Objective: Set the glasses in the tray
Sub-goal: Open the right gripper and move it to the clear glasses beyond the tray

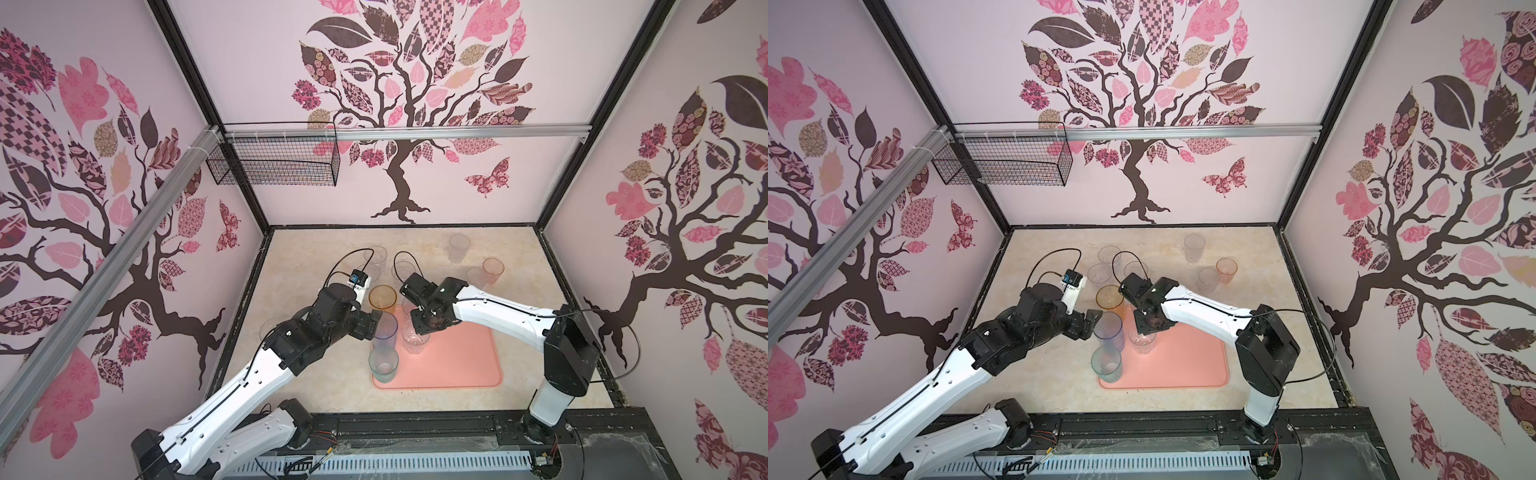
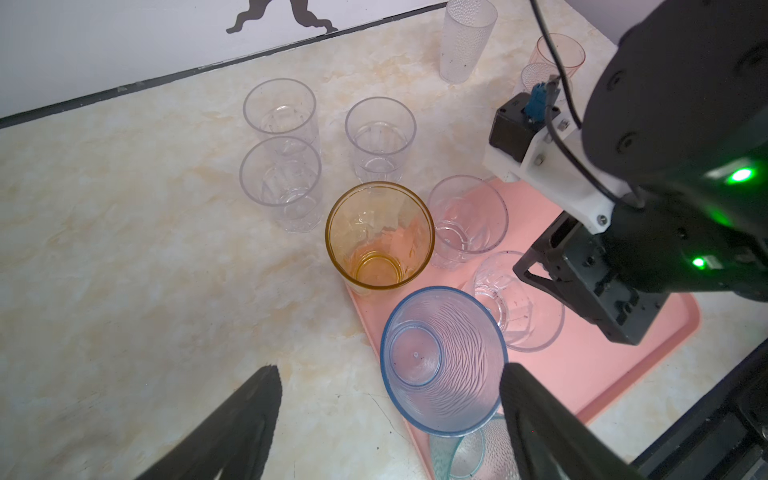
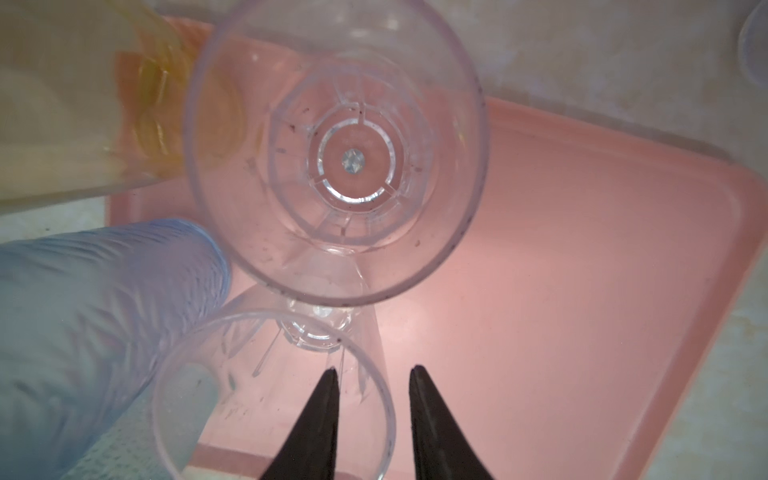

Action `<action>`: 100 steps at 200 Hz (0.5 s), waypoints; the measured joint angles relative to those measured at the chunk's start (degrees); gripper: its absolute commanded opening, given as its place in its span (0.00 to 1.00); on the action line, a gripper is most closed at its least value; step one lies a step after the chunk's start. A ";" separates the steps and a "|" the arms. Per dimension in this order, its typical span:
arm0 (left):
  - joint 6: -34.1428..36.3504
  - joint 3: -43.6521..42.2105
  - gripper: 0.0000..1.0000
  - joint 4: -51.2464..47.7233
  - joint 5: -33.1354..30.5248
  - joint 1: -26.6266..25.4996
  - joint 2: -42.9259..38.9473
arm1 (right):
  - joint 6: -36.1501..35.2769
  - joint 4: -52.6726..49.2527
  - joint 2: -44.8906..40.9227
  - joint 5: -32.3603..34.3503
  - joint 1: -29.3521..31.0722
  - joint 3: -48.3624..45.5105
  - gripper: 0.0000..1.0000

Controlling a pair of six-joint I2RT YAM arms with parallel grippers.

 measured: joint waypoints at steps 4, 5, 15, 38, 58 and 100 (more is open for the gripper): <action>-0.07 0.00 0.87 0.00 -0.24 0.13 0.00 | -0.15 -0.33 -0.15 -0.02 -0.07 0.68 0.37; -0.09 0.00 0.87 0.00 -0.33 0.13 0.00 | -0.22 -0.42 -0.17 -0.04 -0.09 0.76 0.37; -0.26 0.00 0.87 -0.04 -1.03 0.52 0.02 | -0.94 -1.42 -0.85 -0.04 -0.37 2.05 0.39; -0.66 0.07 0.88 -0.09 -2.14 2.47 0.04 | -2.38 -3.82 -3.52 -0.02 -1.90 4.52 0.43; -1.11 0.07 0.89 0.00 -2.21 5.31 0.04 | -3.65 -4.87 -5.95 -0.02 -4.02 6.12 0.49; -2.08 0.55 0.98 2.05 -3.26 8.28 1.49 | -7.91 -3.63 -7.32 2.99 -8.15 9.46 0.91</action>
